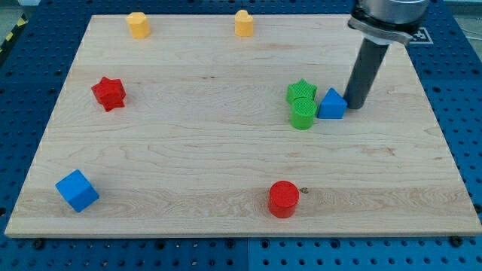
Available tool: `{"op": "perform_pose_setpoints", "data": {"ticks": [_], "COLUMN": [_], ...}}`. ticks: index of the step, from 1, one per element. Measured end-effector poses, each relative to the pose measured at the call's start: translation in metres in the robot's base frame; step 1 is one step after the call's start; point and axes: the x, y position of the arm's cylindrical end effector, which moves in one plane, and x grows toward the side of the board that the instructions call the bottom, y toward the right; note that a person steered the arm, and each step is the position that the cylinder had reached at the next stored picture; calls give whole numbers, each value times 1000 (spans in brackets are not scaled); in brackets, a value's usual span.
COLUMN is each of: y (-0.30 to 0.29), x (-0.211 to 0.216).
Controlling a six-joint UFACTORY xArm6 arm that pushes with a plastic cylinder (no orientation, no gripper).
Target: Place your arm to the bottom left corner of the board
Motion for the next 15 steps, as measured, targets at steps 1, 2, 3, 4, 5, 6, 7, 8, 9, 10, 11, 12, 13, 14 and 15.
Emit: {"op": "perform_pose_setpoints", "data": {"ticks": [1, 2, 3, 4, 5, 6, 7, 8, 9, 10, 11, 12, 13, 14, 15], "y": [13, 13, 13, 13, 9, -17, -34, -57, -61, -74, -94, -119, -125, -127, -142], "x": [12, 31, 53, 57, 87, 90, 90, 90, 90, 90, 90, 90, 90, 90, 90]}}
